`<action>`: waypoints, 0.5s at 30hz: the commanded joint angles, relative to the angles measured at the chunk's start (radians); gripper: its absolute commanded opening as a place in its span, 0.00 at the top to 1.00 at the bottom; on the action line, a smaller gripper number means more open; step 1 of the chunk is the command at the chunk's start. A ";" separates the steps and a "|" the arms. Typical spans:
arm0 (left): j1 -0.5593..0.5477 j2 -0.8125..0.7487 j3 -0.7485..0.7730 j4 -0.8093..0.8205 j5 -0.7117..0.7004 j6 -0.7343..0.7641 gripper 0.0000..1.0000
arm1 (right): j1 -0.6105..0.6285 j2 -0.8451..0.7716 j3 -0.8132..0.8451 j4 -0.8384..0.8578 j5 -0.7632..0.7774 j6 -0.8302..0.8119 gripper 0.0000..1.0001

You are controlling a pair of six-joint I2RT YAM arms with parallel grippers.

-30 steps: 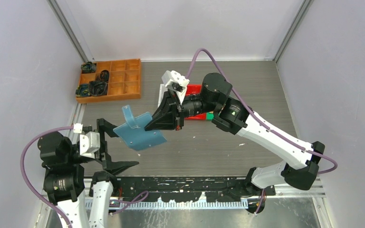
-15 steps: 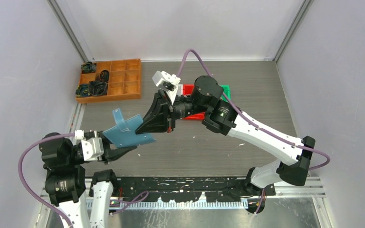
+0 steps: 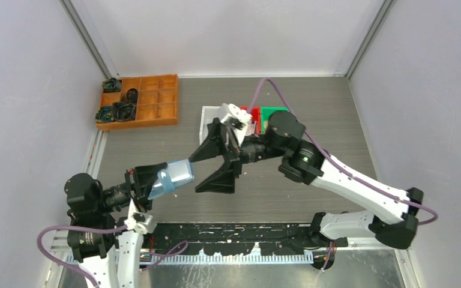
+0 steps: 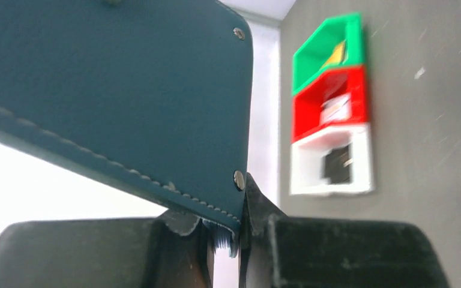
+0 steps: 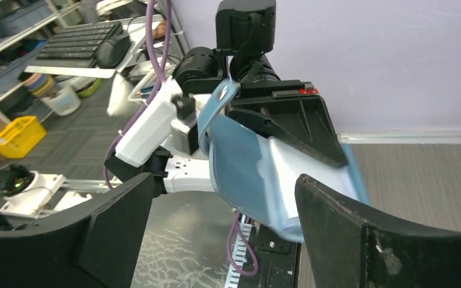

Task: Take the credit cards out of the card holder
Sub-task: Remove the credit card from the card holder.

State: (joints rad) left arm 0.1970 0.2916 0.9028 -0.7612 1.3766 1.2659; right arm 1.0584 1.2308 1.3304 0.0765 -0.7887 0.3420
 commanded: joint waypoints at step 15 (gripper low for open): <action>0.004 0.086 -0.183 0.307 0.020 1.361 1.00 | -0.010 0.042 -0.009 -0.150 0.444 0.132 0.01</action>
State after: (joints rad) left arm 0.1970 0.3801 0.6674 -0.5442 1.3224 2.0342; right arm 1.0546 1.2098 1.2648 -0.0505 -0.2974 0.4442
